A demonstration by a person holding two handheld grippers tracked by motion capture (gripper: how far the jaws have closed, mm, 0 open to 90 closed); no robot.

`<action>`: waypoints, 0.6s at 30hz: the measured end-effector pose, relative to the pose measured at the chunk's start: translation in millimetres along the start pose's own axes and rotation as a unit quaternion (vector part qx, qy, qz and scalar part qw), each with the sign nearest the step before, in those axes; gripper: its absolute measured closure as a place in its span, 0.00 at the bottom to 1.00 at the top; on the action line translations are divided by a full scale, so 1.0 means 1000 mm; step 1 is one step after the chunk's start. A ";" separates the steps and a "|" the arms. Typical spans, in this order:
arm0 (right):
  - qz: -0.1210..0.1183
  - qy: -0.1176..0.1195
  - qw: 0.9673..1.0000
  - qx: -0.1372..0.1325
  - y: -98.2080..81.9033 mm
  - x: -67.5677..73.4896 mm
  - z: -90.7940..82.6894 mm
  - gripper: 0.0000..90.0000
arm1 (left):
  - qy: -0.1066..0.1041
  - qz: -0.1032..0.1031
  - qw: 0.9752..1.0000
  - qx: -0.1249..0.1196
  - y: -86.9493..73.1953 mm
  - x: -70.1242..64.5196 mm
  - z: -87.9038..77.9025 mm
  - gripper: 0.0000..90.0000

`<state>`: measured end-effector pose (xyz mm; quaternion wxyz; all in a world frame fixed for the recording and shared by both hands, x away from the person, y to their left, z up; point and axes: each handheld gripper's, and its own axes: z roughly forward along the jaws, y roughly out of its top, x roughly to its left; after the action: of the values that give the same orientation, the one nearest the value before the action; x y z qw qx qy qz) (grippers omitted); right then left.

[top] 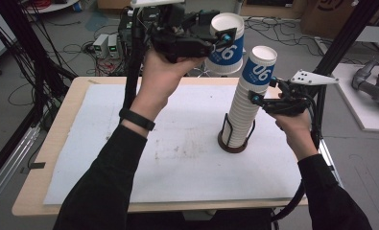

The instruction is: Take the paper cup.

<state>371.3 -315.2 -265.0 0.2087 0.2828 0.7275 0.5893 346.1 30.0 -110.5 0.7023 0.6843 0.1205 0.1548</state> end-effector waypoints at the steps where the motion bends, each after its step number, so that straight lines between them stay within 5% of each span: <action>1: -0.001 0.000 1.000 0.000 0.000 0.000 0.000 0.15 | -0.002 0.001 1.000 -0.001 -0.003 -0.001 -0.003 0.34; 9: -0.001 -0.002 1.000 -0.001 0.000 0.000 -0.001 0.15 | -0.022 0.007 1.000 0.016 -0.025 -0.011 -0.021 0.34; 18: -0.003 -0.004 1.000 0.000 -0.001 0.001 -0.002 0.15 | -0.009 0.000 0.999 0.039 -0.062 -0.018 -0.039 0.34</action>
<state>369.5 -316.1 -265.6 0.2132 0.2828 0.7275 0.5877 317.6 58.4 -174.3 0.6765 0.7124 0.1200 0.1433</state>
